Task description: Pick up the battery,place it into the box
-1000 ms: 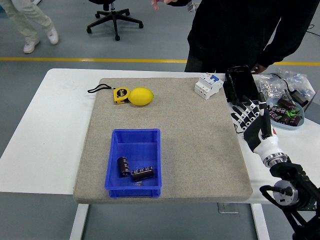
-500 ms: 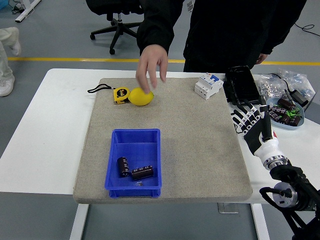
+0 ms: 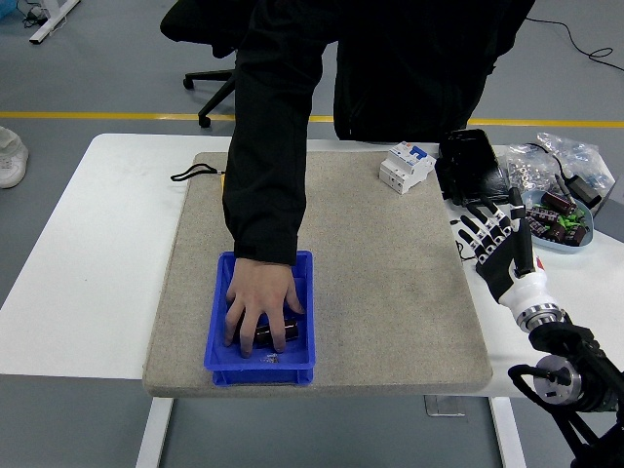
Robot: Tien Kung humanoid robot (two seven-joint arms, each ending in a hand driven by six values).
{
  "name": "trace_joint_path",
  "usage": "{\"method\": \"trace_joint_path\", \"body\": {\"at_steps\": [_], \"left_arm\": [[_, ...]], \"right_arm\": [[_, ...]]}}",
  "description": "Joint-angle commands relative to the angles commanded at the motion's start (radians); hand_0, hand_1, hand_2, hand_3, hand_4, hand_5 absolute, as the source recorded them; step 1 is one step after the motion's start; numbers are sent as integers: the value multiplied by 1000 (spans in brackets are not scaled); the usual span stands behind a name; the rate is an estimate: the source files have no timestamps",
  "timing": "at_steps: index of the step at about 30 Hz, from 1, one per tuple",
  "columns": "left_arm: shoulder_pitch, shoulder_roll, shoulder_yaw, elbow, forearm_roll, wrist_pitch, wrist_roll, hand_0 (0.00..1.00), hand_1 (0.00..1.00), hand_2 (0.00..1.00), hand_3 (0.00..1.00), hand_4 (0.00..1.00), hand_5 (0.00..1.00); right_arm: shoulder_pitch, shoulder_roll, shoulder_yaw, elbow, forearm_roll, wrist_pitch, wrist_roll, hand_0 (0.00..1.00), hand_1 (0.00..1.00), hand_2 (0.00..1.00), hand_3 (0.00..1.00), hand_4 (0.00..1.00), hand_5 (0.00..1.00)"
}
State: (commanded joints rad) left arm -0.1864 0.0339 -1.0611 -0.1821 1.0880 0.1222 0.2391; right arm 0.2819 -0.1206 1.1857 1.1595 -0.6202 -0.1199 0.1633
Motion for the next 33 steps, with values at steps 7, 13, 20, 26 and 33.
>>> {"method": "trace_joint_path", "body": {"at_steps": [7, 13, 20, 26, 33], "left_arm": [[1, 1, 1, 0, -2, 0, 0, 720, 683, 669, 585, 632, 540], [1, 1, 2, 0, -4, 0, -1, 721, 682, 670, 585, 631, 540], [4, 1, 8, 0, -10, 0, -1, 720, 683, 671, 586, 632, 541], [5, -4, 0, 1, -3, 1, -3, 720, 683, 671, 585, 632, 542], [9, 7, -10, -1, 12, -2, 3, 721, 682, 669, 586, 632, 543]], "right_arm": [[1, 2, -2, -3, 4, -4, 2, 933, 881, 895, 930, 998, 954], [2, 2, -5, -3, 4, -7, 2, 931, 879, 894, 929, 998, 951], [-2, 2, -10, -9, 6, -10, 1, 930, 879, 892, 926, 998, 945], [-3, 1, -13, -12, 7, -8, 1, 928, 878, 890, 925, 998, 943], [-9, 7, 0, -23, 7, -11, -2, 927, 878, 889, 923, 998, 940]]}}
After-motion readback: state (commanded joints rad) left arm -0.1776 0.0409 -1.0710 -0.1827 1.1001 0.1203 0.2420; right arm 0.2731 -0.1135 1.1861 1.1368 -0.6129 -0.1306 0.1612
